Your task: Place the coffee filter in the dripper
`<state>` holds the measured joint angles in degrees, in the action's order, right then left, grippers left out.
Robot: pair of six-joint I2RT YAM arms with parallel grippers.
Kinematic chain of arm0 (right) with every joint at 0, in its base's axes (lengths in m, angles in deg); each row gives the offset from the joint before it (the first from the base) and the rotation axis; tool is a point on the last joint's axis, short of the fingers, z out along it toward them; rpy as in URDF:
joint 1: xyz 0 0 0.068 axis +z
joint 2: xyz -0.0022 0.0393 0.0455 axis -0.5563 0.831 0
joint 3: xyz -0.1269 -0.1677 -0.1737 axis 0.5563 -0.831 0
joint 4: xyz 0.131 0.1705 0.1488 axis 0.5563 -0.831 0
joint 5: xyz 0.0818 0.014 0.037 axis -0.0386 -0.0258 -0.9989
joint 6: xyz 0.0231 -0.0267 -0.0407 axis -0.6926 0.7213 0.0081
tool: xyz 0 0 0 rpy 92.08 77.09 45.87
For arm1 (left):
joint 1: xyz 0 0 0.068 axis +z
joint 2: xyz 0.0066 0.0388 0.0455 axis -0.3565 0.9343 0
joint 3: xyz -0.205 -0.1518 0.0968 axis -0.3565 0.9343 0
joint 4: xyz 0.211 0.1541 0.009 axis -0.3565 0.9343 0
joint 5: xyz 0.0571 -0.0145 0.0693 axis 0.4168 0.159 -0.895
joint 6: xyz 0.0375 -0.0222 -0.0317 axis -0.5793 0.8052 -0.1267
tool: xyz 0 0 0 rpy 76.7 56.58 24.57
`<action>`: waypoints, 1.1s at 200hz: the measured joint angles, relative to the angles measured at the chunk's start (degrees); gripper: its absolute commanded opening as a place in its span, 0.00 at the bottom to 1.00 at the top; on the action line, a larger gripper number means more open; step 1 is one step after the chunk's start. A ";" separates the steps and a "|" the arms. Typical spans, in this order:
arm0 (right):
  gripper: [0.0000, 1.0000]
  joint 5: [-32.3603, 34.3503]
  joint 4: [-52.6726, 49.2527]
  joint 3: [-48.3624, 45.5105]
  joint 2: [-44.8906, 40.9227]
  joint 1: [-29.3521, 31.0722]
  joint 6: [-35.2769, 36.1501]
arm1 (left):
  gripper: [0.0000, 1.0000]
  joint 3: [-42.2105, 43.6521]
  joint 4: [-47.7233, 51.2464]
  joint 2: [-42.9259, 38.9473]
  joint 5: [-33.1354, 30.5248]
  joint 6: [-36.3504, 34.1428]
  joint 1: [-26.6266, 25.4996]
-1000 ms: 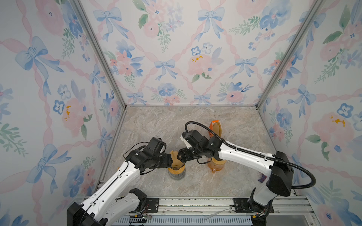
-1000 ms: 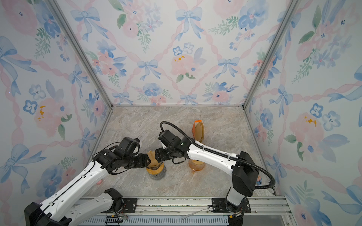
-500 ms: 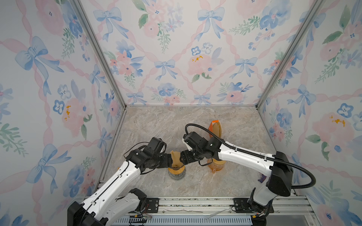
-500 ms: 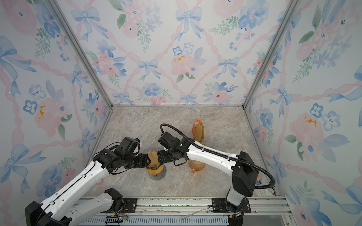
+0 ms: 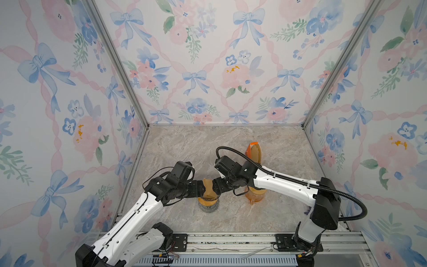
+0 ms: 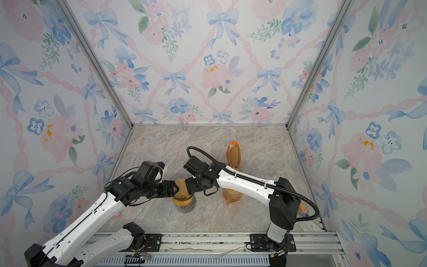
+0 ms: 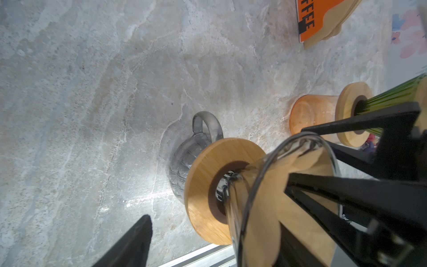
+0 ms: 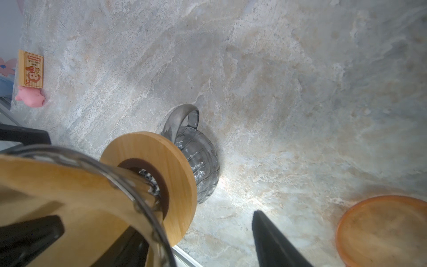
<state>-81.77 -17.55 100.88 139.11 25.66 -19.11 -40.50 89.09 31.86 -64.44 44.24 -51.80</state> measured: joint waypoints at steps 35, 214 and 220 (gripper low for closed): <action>0.71 0.42 -0.35 0.37 -0.02 0.00 0.28 | 0.74 -0.09 0.04 0.50 -0.31 -0.35 0.26; 0.71 -0.87 2.84 -0.59 0.11 -0.92 0.33 | 0.74 2.32 0.02 1.86 -2.34 -0.68 2.16; 0.71 -0.90 2.84 -0.61 0.11 -0.92 0.33 | 0.74 2.38 0.00 1.81 -2.21 -0.72 2.34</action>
<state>-82.67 -14.71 100.27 139.22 24.75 -18.78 -38.12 89.09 33.68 -66.64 43.52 -49.46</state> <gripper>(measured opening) 0.708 0.736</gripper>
